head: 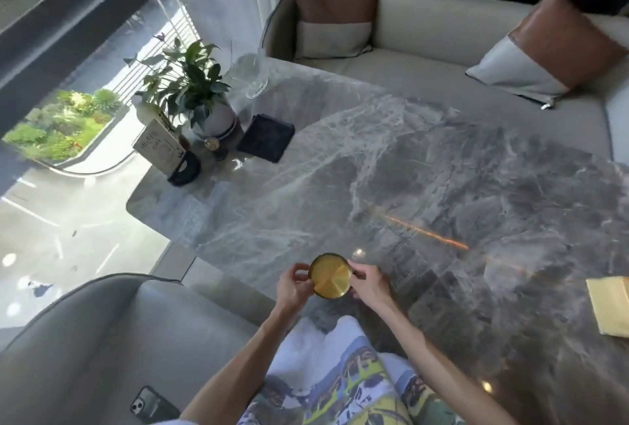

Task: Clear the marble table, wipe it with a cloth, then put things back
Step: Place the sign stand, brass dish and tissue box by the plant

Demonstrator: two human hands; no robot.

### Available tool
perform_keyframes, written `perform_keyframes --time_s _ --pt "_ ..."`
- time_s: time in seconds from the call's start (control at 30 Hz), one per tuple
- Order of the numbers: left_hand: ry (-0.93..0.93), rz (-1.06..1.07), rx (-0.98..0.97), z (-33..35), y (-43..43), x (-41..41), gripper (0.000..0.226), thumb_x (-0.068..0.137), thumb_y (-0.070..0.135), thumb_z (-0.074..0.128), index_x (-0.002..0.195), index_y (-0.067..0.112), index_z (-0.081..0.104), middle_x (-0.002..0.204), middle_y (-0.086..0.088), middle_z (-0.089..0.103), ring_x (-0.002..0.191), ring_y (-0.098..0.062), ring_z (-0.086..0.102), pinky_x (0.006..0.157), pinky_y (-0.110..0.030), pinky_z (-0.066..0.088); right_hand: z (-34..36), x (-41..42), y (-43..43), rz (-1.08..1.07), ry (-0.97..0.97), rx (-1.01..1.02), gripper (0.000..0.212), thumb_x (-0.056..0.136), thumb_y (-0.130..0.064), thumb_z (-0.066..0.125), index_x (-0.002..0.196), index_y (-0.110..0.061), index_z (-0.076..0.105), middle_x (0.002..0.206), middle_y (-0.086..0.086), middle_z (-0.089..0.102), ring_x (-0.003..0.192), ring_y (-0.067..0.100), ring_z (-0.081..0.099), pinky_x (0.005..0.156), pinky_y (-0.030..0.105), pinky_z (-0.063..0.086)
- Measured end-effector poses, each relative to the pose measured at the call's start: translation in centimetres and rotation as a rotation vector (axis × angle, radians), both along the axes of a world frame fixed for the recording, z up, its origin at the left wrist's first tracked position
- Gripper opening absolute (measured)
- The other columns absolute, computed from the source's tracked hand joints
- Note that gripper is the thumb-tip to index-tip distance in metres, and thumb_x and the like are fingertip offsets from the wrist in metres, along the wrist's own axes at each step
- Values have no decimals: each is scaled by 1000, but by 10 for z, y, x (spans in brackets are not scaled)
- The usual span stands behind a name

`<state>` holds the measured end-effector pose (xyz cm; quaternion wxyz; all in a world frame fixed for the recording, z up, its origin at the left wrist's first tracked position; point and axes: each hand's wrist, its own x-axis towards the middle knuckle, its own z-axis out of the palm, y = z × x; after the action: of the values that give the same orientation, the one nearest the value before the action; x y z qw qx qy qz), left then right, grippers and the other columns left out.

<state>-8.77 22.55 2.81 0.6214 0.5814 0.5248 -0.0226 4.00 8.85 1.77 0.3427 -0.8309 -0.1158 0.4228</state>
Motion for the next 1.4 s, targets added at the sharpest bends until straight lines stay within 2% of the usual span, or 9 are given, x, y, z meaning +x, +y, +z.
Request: perform_keyframes --time_s 0.23,0.37,0.47,0.63,0.73,0.9,1.1,1.2,1.4 --pt "10 -5 -66 -6 13 5 27 74 -1 60 93 17 61 92 -20 70 76 -27 69 62 -34 60 -2 3 11 -115 35 -35 42 88 -9 59 127 -23 62 77 3 71 59 17 63 64 36 59" --pt "-33 -97 -89 -13 69 20 24 74 -5 59 91 11 63 81 -14 70 69 -27 66 55 -29 56 -6 6 53 -186 45 -49 40 89 -9 61 127 -22 62 62 2 66 53 12 59 60 33 59" --pt "-43 -131 -107 -13 118 24 23 76 -7 59 88 13 62 70 -9 64 60 -23 60 49 -24 51 -4 3 98 -231 71 -43 40 88 -7 61 126 -20 63 63 1 64 56 14 56 65 37 59" --pt "2 -95 -78 -34 236 5 32 62 12 62 94 12 67 75 -11 68 67 -26 63 66 -44 56 -9 -12 222 -231 91 -36 38 87 -13 64 123 -26 65 68 2 69 58 14 59 69 40 59" --pt "53 -32 -19 -24 300 -6 30 65 15 67 95 9 69 70 -8 68 63 -19 62 58 -30 51 -17 -23 294 -244 64 -32 37 84 -18 67 119 -29 68 84 3 77 65 14 66 76 44 61" --pt "142 30 75 -33 387 -7 27 65 15 66 92 15 70 79 -5 71 76 -20 70 75 -41 61 -39 -29 387 -267 89 -52 42 78 -29 68 113 -52 61 102 -7 75 84 18 71 81 41 61" --pt "159 -9 144 -35 431 18 32 65 11 64 98 11 64 87 -6 67 85 -26 66 79 -41 58 -55 -15 433 -267 25 -122 51 74 -18 68 118 -43 64 82 -14 72 77 20 70 75 43 60" --pt "189 -8 130 -43 437 30 31 64 12 64 95 11 61 91 -9 67 87 -28 65 81 -41 57 -39 -3 447 -244 -34 -204 49 77 -16 70 123 -32 65 95 -7 73 91 20 68 84 35 56" --pt "226 -39 133 -52 433 34 23 71 11 68 89 7 55 81 -9 58 76 -26 57 67 -34 46 -35 12 450 -160 -83 -341 50 79 -28 72 127 -36 60 111 -9 70 107 20 63 86 31 45"
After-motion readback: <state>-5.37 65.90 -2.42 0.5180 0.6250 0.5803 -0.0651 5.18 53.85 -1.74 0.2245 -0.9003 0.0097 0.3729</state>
